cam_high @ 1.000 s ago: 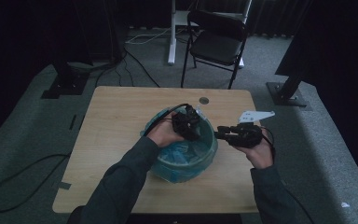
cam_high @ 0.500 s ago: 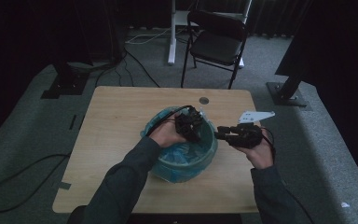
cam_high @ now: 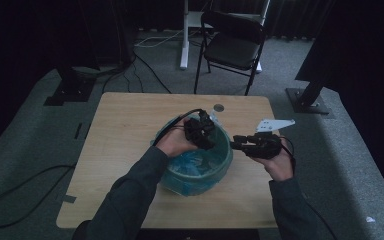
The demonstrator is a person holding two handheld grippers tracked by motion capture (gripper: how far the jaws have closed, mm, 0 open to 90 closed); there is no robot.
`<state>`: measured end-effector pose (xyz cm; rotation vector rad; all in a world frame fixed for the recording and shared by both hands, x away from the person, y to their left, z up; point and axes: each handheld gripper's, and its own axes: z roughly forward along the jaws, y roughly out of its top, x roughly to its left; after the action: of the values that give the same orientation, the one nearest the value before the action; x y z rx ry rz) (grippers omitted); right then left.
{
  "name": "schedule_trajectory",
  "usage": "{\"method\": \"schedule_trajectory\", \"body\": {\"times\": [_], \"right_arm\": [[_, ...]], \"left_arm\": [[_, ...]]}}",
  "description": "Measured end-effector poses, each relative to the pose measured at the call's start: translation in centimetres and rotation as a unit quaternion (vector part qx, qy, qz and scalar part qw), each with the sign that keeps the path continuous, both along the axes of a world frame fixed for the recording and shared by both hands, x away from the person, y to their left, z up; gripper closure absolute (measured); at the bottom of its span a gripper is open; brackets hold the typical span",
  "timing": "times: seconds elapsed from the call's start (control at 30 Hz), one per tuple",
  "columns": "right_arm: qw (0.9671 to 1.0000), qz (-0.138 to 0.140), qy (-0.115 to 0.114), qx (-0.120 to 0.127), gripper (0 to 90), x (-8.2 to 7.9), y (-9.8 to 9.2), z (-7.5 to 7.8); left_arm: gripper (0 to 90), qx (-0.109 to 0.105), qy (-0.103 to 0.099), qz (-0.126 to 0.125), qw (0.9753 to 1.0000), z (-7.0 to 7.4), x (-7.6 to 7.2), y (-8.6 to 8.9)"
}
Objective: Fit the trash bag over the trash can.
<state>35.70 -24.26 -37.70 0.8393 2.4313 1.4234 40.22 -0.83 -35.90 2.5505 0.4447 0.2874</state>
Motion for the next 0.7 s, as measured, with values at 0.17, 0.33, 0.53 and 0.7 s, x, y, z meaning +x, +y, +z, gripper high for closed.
{"method": "schedule_trajectory", "body": {"times": [0.17,0.33,0.53,0.7], "right_arm": [[1.0,0.0,0.0,0.0,67.3,0.0,0.0,0.0],[1.0,0.0,0.001,0.0,67.3,0.0,0.0,0.0],[1.0,-0.001,0.002,0.0,67.2,0.0,0.0,-0.1],[1.0,-0.001,0.002,-0.001,67.2,0.0,0.0,-0.1]], "left_arm": [[54.2,-0.014,-0.007,0.007,0.9999,0.8,-0.2,1.0],[54.2,-0.036,-0.016,0.012,0.9992,1.5,-0.5,2.0],[53.5,-0.053,-0.025,0.022,0.9981,2.0,-0.8,3.4],[53.4,-0.063,-0.027,0.038,0.9969,2.1,-0.7,4.6]]}}
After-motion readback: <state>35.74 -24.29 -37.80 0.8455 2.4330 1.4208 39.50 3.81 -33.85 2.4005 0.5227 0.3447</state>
